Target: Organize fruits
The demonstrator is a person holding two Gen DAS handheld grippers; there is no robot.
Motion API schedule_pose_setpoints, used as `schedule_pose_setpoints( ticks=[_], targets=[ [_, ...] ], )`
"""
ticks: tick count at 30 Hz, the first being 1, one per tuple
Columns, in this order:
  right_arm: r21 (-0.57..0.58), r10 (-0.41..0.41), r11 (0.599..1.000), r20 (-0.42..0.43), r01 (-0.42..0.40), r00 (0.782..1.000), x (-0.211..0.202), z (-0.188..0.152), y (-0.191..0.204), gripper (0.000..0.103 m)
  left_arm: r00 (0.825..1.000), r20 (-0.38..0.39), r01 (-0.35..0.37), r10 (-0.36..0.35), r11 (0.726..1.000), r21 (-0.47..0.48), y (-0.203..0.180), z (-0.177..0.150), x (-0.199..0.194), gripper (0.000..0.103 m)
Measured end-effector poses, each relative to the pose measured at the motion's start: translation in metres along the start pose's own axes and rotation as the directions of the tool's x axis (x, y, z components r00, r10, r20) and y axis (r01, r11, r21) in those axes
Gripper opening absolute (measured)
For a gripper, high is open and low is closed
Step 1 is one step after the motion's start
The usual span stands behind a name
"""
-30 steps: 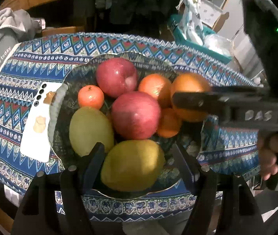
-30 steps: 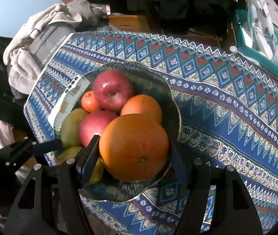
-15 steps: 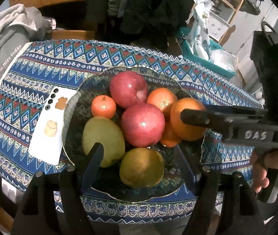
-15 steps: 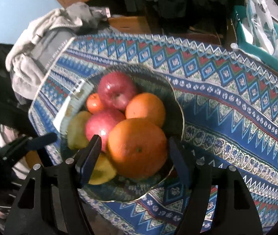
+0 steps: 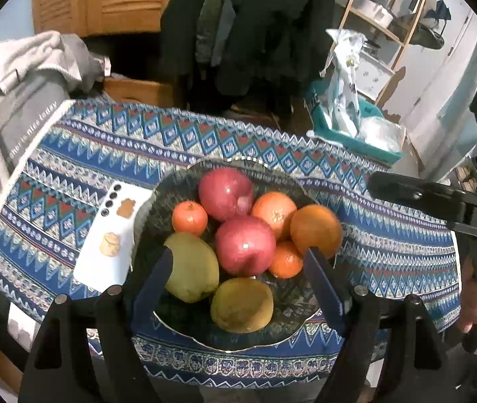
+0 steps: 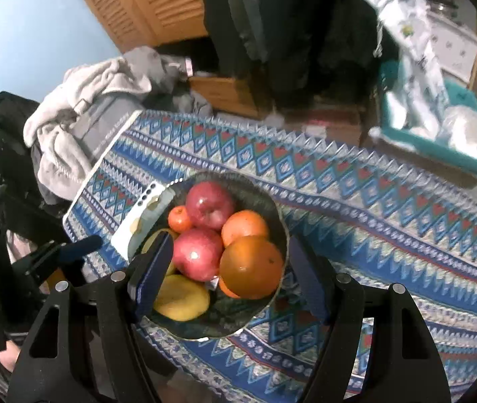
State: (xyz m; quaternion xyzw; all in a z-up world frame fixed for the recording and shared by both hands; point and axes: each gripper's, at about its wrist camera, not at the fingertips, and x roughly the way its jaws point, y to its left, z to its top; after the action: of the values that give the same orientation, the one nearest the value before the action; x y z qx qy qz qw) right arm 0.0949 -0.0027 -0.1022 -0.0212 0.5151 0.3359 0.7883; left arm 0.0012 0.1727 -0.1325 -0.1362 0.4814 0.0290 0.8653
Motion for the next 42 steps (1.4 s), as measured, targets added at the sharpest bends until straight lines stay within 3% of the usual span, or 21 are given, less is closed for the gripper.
schedule_pose_setpoints(
  ticks=[9,15,24,30,42],
  targets=[
    [-0.020,-0.056,0.998,0.088,0.058,0.995,-0.050,0.002,0.002,0.077,0.996,0.091,-0.021,0.020,1.000,0.005,-0.008,0.012,-0.042,0.083],
    [-0.032,-0.088,0.995,0.155,0.094,0.984,-0.079,0.003,0.003,0.081,0.982,0.182,-0.049,0.042,0.998,0.034,-0.019,0.020,-0.070,0.087],
    [-0.042,-0.125,0.990,0.236,0.138,0.964,-0.116,0.000,0.004,0.085,0.971,0.238,-0.057,0.034,0.995,0.088,-0.046,0.023,-0.091,0.094],
    [-0.037,-0.136,0.988,0.267,0.152,0.954,-0.134,-0.005,0.000,0.085,0.959,0.283,-0.060,0.028,0.993,0.106,-0.059,0.023,-0.106,0.102],
    [-0.017,-0.157,0.986,0.275,0.168,0.948,-0.140,-0.014,-0.012,0.085,0.945,0.324,-0.097,0.044,0.984,0.150,-0.079,0.022,-0.116,0.102]
  ],
)
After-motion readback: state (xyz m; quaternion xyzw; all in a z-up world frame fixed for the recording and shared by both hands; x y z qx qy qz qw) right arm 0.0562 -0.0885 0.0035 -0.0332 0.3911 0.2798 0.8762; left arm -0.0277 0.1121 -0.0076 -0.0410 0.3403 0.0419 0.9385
